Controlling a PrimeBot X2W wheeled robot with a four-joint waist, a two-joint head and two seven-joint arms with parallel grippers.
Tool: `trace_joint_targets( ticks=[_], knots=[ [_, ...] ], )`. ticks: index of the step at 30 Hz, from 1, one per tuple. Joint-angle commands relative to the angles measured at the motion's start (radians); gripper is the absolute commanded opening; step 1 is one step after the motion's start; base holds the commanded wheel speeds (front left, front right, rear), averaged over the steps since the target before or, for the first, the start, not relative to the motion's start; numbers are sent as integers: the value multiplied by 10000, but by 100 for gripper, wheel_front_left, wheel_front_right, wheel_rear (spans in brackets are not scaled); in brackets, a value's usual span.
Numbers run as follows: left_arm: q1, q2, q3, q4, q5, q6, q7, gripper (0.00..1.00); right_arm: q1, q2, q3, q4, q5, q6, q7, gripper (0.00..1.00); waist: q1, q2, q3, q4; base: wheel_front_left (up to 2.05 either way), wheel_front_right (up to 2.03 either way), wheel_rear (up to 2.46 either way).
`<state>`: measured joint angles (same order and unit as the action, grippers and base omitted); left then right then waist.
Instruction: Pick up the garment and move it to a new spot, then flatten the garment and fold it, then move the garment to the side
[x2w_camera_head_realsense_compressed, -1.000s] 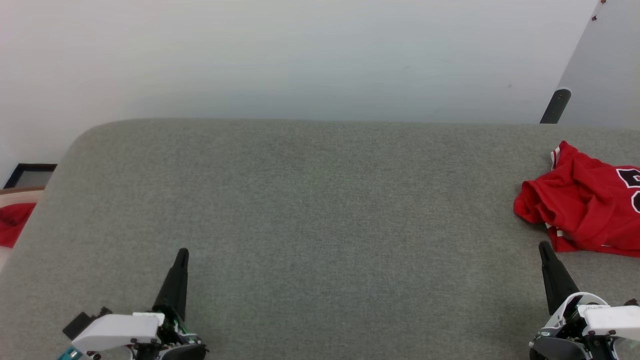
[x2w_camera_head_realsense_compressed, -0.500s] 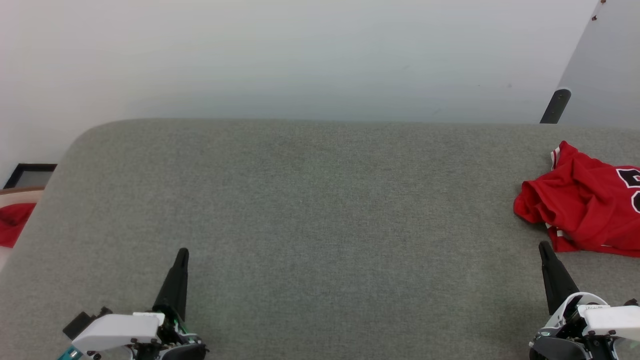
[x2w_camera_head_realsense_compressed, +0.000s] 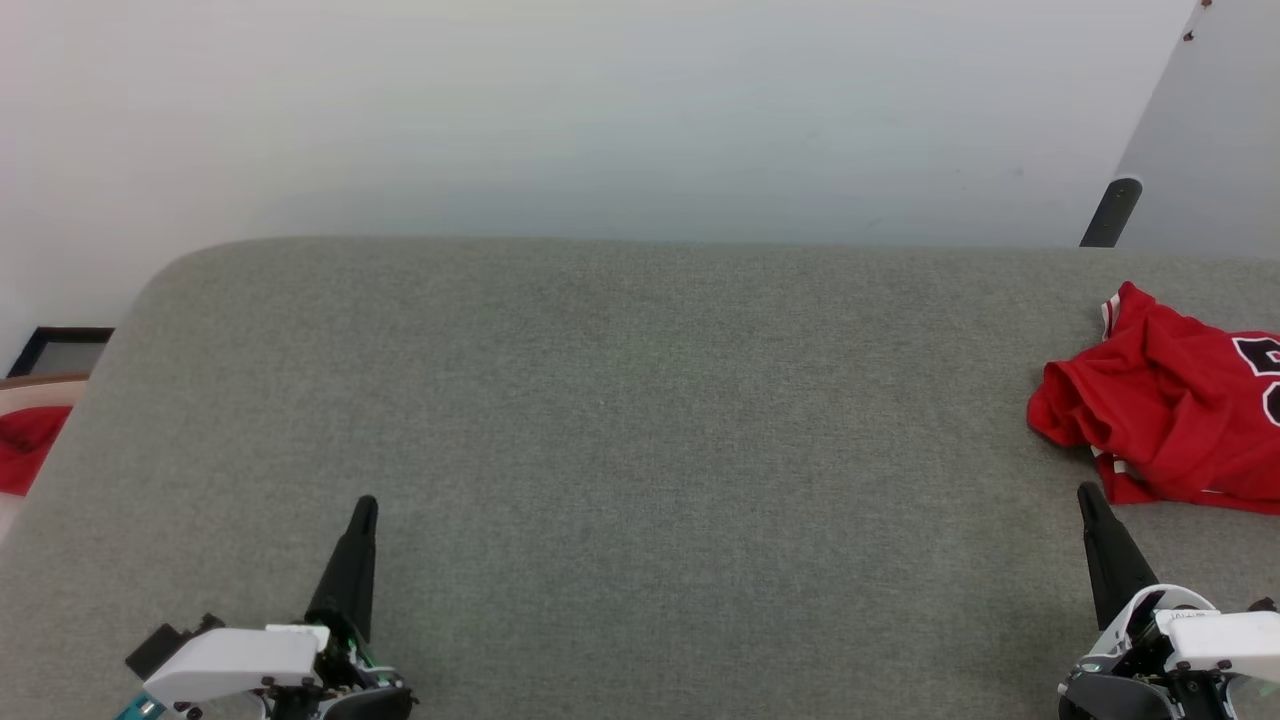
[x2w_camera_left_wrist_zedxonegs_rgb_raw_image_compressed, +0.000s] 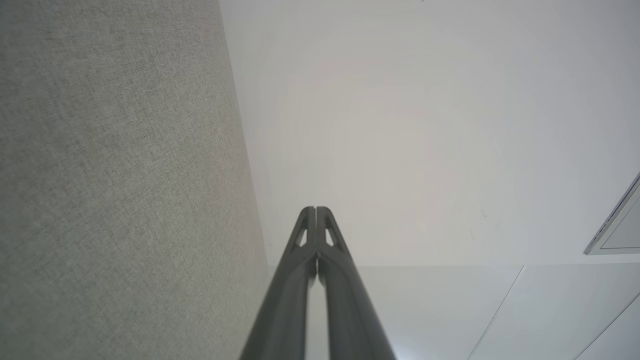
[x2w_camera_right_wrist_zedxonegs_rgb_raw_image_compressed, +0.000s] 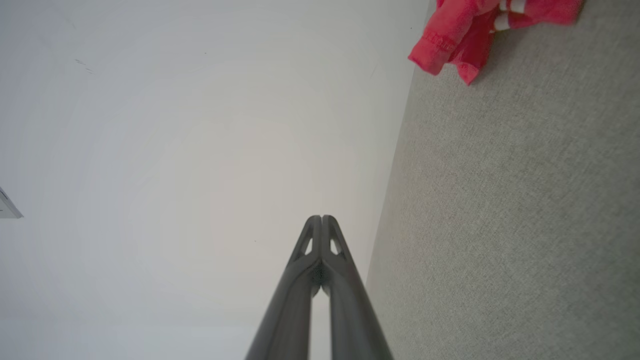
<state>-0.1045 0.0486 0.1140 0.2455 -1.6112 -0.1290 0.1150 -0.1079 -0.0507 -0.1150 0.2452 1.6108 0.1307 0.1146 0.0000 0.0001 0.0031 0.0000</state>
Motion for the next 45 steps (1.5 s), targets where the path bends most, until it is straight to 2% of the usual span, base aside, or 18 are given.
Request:
trace_joint_targets(
  ticks=[1, 45],
  knots=[
    [-92, 3, 23, -16, -30, -32, 21, 0, -32, 28, 4, 0, 39, 0, 2, 0, 0, -1, 0, 0, 0, 0, 0],
    [-91, 3, 22, -17, -33, -32, 19, 0, -31, 28, 5, 0, 41, 0, 0, 0, 0, -1, 0, 0, 0, 0, 0]
  ],
)
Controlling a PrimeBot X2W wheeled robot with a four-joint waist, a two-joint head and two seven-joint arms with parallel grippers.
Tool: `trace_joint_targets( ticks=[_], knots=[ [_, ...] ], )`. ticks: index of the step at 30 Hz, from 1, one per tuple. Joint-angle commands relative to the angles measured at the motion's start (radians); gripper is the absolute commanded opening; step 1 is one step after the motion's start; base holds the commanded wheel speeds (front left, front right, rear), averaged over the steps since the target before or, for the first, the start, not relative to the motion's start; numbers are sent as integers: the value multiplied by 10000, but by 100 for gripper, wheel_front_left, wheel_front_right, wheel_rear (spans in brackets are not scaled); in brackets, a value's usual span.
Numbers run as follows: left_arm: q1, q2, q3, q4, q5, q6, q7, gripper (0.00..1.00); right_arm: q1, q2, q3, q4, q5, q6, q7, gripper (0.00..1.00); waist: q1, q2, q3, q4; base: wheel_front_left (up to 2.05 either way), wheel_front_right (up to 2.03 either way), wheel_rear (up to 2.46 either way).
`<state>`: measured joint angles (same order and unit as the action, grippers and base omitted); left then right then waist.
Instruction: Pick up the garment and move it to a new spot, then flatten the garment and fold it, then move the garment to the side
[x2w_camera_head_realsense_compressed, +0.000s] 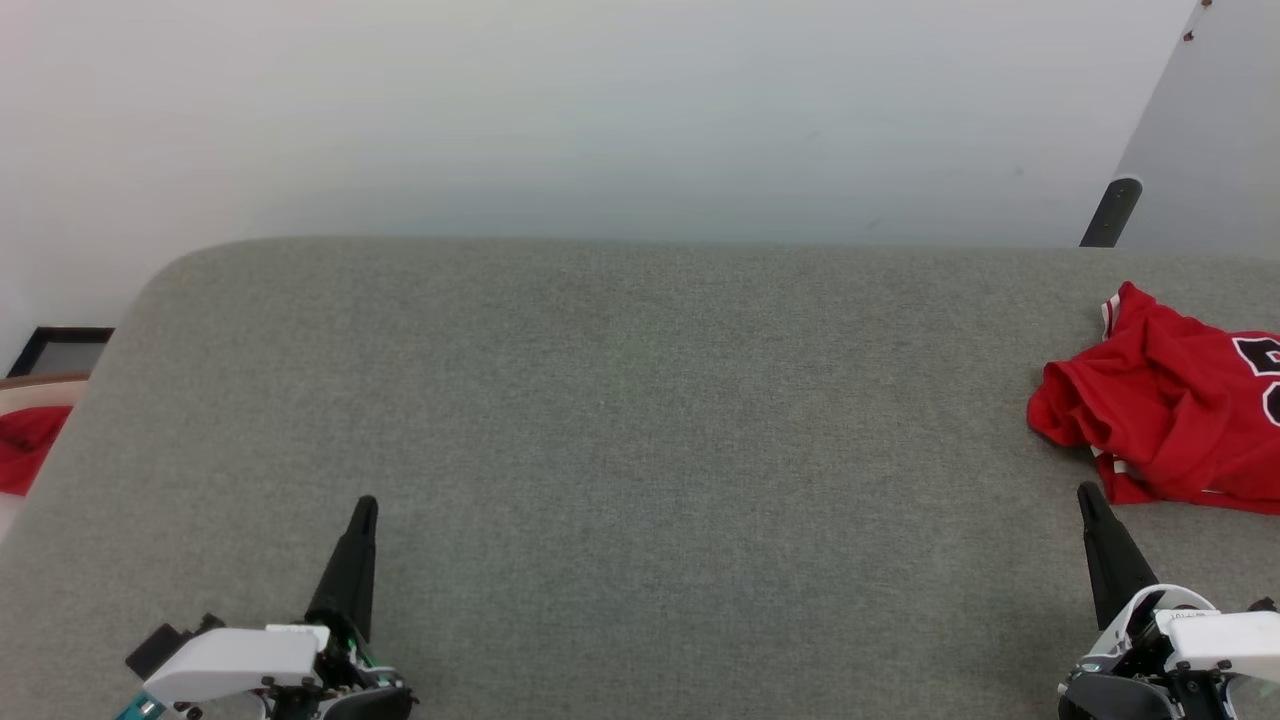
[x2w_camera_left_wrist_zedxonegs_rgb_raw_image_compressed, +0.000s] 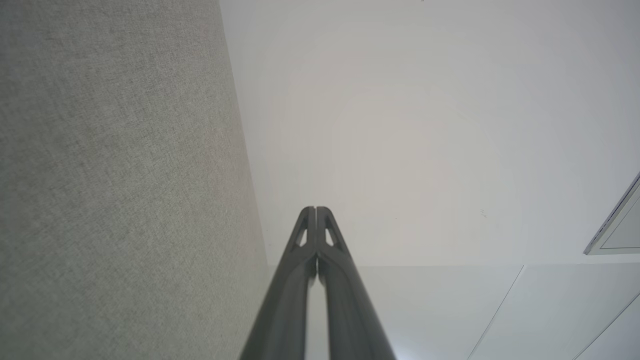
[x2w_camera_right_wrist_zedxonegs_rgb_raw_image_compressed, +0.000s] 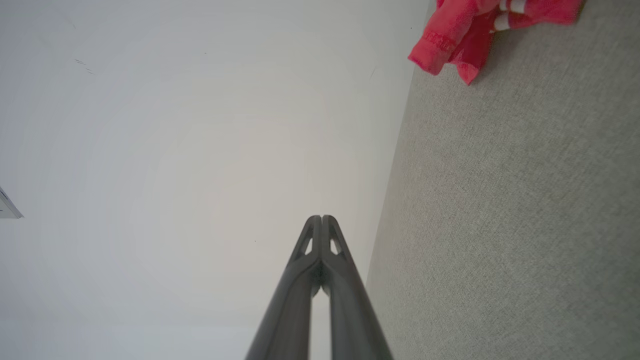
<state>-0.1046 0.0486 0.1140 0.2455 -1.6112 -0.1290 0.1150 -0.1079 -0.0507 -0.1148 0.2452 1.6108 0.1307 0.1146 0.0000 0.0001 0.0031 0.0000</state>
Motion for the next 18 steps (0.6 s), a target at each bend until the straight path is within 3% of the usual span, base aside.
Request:
trace_joint_targets(
  ticks=[1, 18],
  knots=[
    [-90, 3, 20, -17, -33, -32, 19, 0, -31, 28, 3, 0, 41, 0, 0, 0, 0, -1, 0, 0, 0, 0, 0],
    [-91, 3, 21, -17, -33, -32, 18, 0, -31, 28, 3, -1, 41, 0, -1, 0, 0, -1, 0, 0, 0, 0, 0]
  ],
)
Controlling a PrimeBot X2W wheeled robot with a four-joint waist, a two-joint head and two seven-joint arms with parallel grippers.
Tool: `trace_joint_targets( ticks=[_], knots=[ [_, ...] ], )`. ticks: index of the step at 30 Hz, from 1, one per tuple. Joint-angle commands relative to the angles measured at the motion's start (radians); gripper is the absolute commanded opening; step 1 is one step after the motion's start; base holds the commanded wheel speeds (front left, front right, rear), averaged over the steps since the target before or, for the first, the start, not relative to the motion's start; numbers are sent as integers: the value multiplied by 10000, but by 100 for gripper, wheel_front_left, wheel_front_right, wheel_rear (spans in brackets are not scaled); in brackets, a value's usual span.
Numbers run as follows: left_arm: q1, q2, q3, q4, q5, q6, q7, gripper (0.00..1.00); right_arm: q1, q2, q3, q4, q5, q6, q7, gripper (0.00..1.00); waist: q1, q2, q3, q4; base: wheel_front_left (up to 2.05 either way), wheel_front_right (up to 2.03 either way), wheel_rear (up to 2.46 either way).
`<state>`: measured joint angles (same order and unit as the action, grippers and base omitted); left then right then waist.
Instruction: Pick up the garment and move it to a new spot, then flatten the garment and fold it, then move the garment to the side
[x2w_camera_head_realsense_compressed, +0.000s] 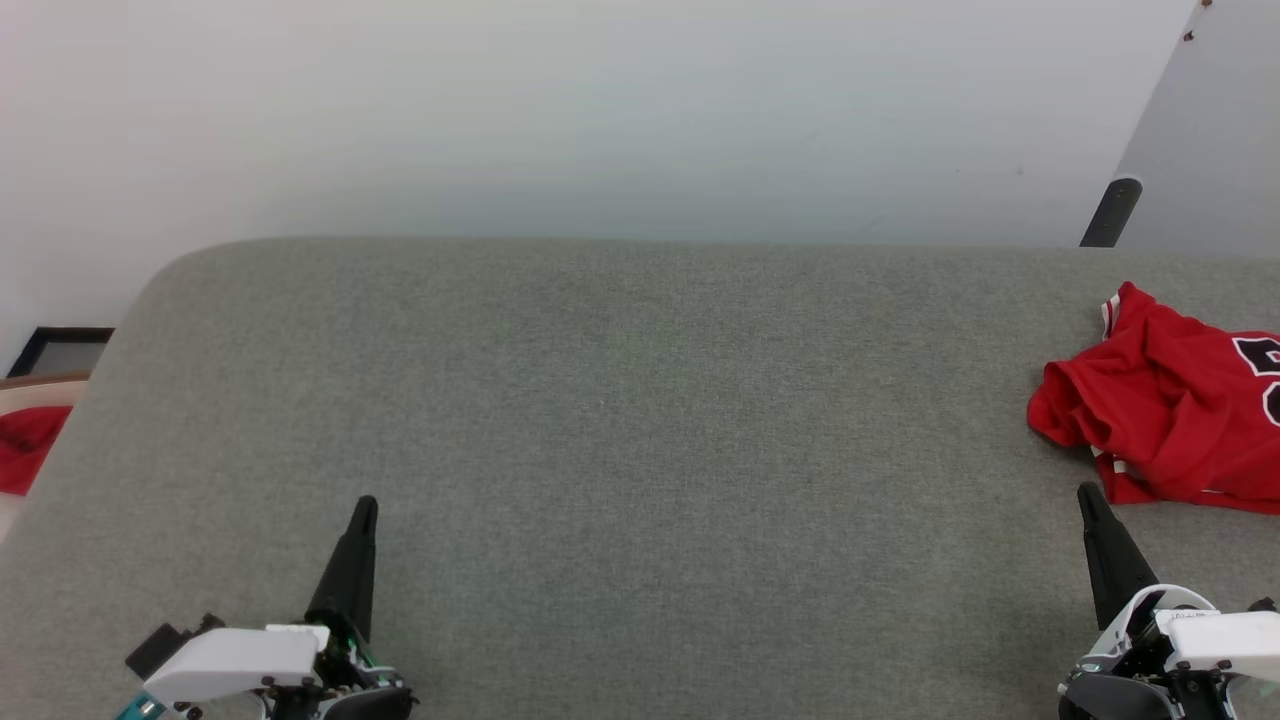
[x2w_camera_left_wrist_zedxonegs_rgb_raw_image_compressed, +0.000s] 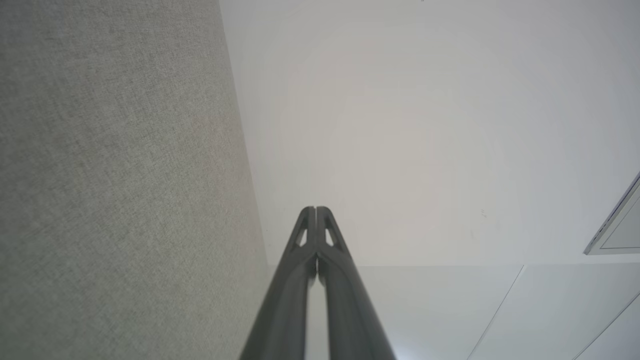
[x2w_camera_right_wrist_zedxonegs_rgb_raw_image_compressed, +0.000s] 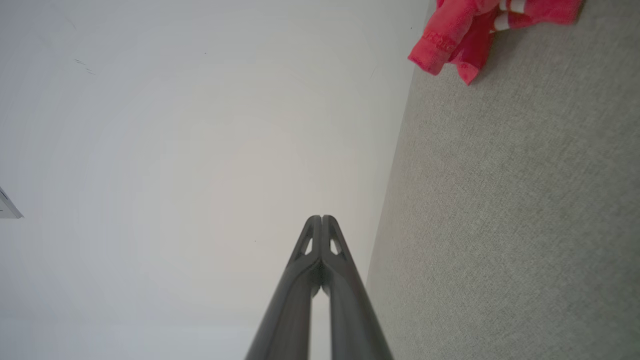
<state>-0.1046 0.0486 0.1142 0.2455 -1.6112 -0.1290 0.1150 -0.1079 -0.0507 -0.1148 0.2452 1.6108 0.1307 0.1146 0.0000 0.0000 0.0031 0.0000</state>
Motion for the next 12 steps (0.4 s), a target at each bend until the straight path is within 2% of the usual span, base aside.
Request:
trace_joint_targets(
  ticks=[1, 12],
  knots=[
    [-91, 3, 20, -17, -33, -32, 18, 0, -31, 28, 3, -1, 41, 0, -1, 0, 0, 0, 0, 0, 0, 0, 0],
    [-91, 3, 20, -17, -34, -32, 17, 0, -31, 28, 4, -1, 42, 0, -1, 0, 0, 0, 0, 0, 0, 0, 0]
  ],
)
